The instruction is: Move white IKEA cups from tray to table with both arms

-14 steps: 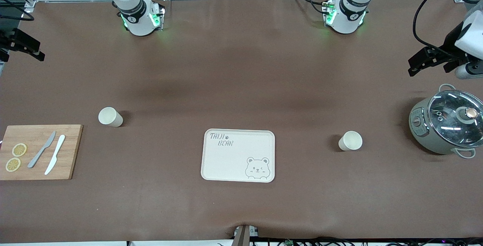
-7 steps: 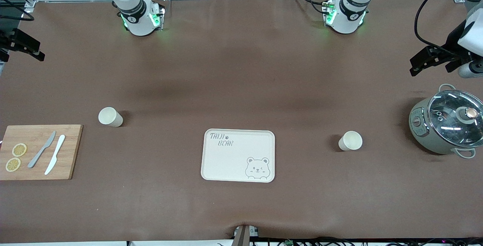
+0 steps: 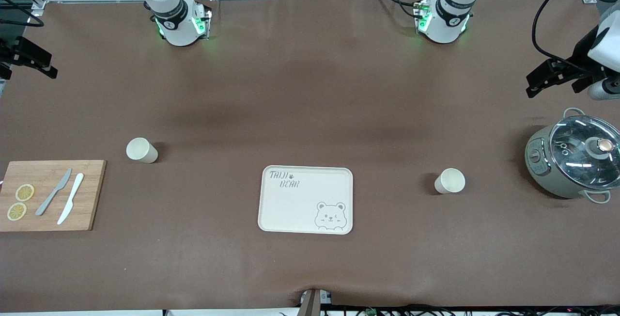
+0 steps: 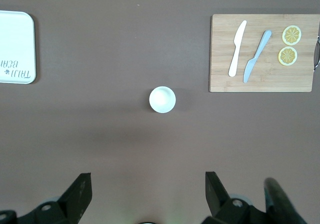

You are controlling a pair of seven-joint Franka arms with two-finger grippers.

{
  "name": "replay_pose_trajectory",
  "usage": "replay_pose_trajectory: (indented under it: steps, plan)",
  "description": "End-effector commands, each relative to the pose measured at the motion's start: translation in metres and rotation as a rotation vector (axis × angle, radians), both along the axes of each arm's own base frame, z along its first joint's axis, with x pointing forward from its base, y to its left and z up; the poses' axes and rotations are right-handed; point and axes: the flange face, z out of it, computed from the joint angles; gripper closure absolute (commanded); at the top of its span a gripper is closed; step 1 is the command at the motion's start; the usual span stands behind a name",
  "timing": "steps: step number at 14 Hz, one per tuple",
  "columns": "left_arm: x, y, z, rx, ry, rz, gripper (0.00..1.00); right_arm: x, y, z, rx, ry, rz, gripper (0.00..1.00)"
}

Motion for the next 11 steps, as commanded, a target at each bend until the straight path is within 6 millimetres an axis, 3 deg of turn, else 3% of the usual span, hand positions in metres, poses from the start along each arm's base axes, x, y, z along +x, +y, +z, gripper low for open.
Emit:
replay_pose_trajectory:
  steps: [1,11]
  plan:
    - [0.0015,0.0030,0.0037,-0.021,0.003,-0.015,0.00,-0.0023,-0.0016,0.0028,-0.009,-0.007,0.004,0.00]
    - [0.0027,0.0033,-0.0050,-0.019,0.029,-0.011,0.00,-0.0012,-0.0054,0.0022,-0.021,-0.008,-0.002,0.00]
